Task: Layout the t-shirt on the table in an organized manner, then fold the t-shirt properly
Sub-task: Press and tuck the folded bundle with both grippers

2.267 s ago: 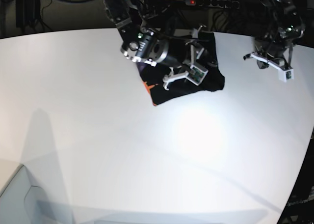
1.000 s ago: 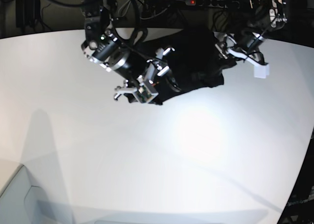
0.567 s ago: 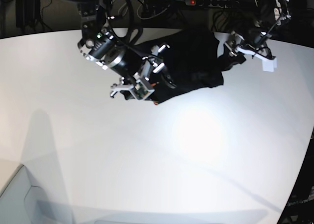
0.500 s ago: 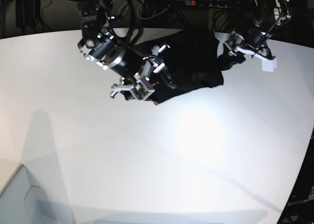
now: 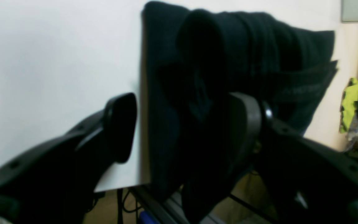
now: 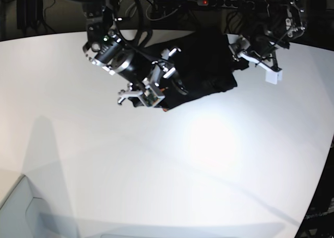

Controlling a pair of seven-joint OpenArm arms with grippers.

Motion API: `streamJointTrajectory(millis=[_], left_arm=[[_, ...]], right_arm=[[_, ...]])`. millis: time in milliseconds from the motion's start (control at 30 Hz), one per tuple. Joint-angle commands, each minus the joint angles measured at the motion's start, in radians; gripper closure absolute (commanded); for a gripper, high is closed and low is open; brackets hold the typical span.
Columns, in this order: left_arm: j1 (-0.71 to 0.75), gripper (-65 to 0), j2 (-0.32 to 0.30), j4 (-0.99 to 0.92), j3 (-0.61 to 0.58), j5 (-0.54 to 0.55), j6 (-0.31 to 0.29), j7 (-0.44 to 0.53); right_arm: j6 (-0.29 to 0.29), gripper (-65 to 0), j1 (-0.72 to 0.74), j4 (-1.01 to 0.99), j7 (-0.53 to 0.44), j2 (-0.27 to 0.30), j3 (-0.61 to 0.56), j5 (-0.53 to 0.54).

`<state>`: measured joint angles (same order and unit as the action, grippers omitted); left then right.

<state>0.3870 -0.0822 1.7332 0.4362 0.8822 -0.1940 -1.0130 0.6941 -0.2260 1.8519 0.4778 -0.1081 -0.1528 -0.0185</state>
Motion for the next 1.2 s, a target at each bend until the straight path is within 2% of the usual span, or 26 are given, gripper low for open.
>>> streamJointTrajectory(millis=[0,533,600,733,800,1000,1167], left_arm=[[-0.003,-42.5,0.002,0.012,0.002,0.019,-0.005,0.004],[-0.105,-40.9,-0.003,-0.212,-0.004,0.018,-0.015,-0.004],[-0.109,-32.5,-0.003,-0.223,-0.004,0.018,-0.015,0.003],[-0.156,-9.0,-0.001,-0.283,-0.006,0.018,-0.017,0.003],[-0.174,-1.0,-0.001,-0.315,-0.006,0.018,-0.017,0.003],[-0.219,-0.1,-0.001,-0.379,-0.009,0.018,-0.017,0.003],[-0.233,0.0,-0.004,-0.37,-0.06,0.018,-0.017,0.004]], right_arm=[[0.004,-36.5,0.009,0.019,-0.029,-0.005,-0.003,0.025],[0.004,-36.5,0.01,0.019,-0.029,-0.005,-0.001,0.025],[0.004,-36.5,0.007,0.019,-0.029,-0.005,-0.001,0.025],[0.004,-36.1,0.001,0.019,-0.024,-0.003,0.0,0.025],[0.004,-36.0,-0.008,0.019,-0.023,0.008,0.006,0.025],[0.004,-30.4,-0.066,0.019,-0.029,0.017,0.006,0.025],[0.004,-29.8,-0.077,0.004,-0.029,0.018,0.006,0.025]])
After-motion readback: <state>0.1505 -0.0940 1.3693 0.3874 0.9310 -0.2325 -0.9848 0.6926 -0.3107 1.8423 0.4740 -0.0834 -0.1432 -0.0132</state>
